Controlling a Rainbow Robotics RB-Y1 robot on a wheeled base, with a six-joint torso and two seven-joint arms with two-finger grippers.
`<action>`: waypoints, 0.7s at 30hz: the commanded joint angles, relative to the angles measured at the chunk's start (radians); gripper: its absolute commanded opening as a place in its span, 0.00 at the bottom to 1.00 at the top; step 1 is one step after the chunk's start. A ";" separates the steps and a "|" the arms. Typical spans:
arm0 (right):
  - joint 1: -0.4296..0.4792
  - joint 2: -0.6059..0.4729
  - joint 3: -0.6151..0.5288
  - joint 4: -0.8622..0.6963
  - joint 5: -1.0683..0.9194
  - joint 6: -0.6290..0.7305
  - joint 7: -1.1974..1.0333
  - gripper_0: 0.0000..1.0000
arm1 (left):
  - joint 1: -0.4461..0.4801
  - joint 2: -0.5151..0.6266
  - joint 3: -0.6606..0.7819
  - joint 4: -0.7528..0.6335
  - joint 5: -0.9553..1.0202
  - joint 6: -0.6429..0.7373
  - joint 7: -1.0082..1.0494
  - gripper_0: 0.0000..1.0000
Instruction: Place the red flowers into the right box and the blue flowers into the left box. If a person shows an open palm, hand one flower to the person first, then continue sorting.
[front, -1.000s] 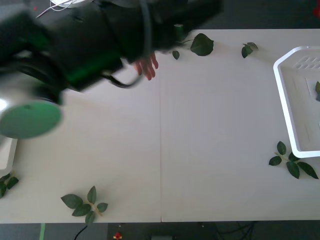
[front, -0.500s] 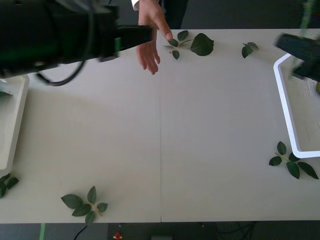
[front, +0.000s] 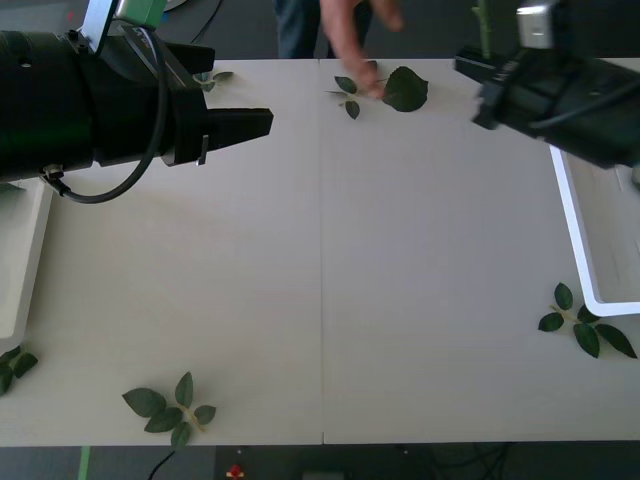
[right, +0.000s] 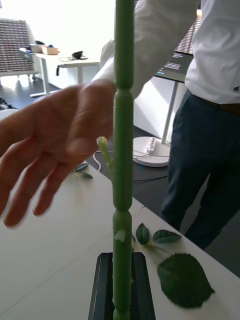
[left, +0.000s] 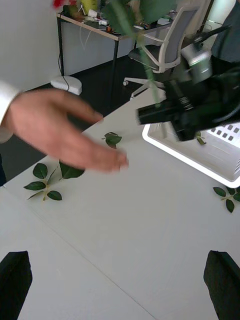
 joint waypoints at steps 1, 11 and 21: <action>-0.113 0.069 0.088 0.064 0.070 -0.081 -0.016 0.00 | 0.011 0.024 0.014 -0.023 0.018 -0.004 0.049 1.00; -0.238 0.176 0.217 0.199 0.200 -0.245 -0.016 0.00 | 0.011 0.024 0.014 -0.023 0.018 -0.004 0.049 1.00; -0.272 0.204 0.260 0.251 0.176 -0.294 -0.016 0.10 | 0.011 0.024 0.014 -0.023 0.018 -0.004 0.049 1.00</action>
